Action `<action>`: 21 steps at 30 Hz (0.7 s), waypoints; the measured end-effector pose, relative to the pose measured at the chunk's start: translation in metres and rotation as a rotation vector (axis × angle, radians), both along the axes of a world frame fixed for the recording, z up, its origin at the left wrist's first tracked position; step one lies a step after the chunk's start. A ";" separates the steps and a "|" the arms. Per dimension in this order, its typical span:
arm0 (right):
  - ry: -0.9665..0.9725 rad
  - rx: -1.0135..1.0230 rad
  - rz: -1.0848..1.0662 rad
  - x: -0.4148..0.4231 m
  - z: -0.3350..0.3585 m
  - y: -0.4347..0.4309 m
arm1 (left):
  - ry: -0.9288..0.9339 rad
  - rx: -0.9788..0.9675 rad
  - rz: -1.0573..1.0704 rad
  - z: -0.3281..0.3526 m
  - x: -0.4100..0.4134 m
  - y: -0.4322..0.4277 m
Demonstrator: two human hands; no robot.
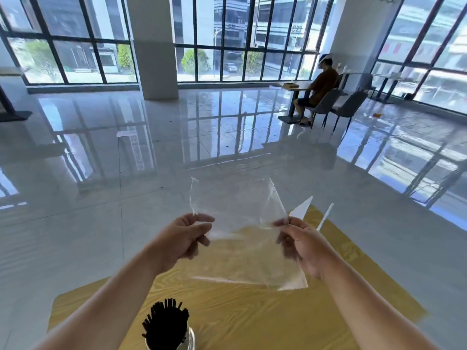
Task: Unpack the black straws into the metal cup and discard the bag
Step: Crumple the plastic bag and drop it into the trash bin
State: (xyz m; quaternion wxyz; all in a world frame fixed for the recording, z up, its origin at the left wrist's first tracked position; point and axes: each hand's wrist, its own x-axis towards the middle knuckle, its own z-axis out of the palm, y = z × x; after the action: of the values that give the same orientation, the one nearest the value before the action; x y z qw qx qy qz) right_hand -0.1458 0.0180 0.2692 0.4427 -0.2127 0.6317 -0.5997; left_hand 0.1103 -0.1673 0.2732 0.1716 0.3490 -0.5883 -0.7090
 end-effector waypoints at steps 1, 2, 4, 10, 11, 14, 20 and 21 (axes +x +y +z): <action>0.053 0.024 -0.003 -0.008 0.000 0.006 | -0.003 -0.018 -0.020 -0.001 -0.008 0.003; 0.086 0.042 -0.005 -0.015 0.001 0.013 | 0.000 -0.015 -0.038 0.000 -0.015 0.007; 0.077 0.054 -0.027 -0.031 0.001 0.025 | 0.041 0.030 -0.057 0.000 -0.030 0.015; -0.060 0.019 -0.113 -0.068 -0.001 0.057 | 0.107 0.061 -0.076 0.002 -0.077 0.041; -0.076 0.006 -0.132 -0.072 -0.002 0.062 | 0.119 0.104 -0.046 0.001 -0.085 0.043; -0.158 -0.063 -0.189 -0.087 -0.004 0.076 | 0.118 0.211 0.068 -0.003 -0.105 0.044; -0.089 -0.090 -0.329 -0.116 -0.006 0.098 | -0.022 0.245 0.124 -0.014 -0.145 0.053; -0.083 -0.105 -0.352 -0.119 -0.007 0.100 | -0.020 0.256 0.098 -0.015 -0.149 0.057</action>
State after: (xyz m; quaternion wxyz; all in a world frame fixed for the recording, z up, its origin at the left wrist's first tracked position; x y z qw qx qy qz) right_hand -0.2643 0.1177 0.2626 0.3449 -0.0968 0.6081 -0.7084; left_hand -0.0392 -0.1106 0.2579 0.1540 0.4034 -0.4770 -0.7655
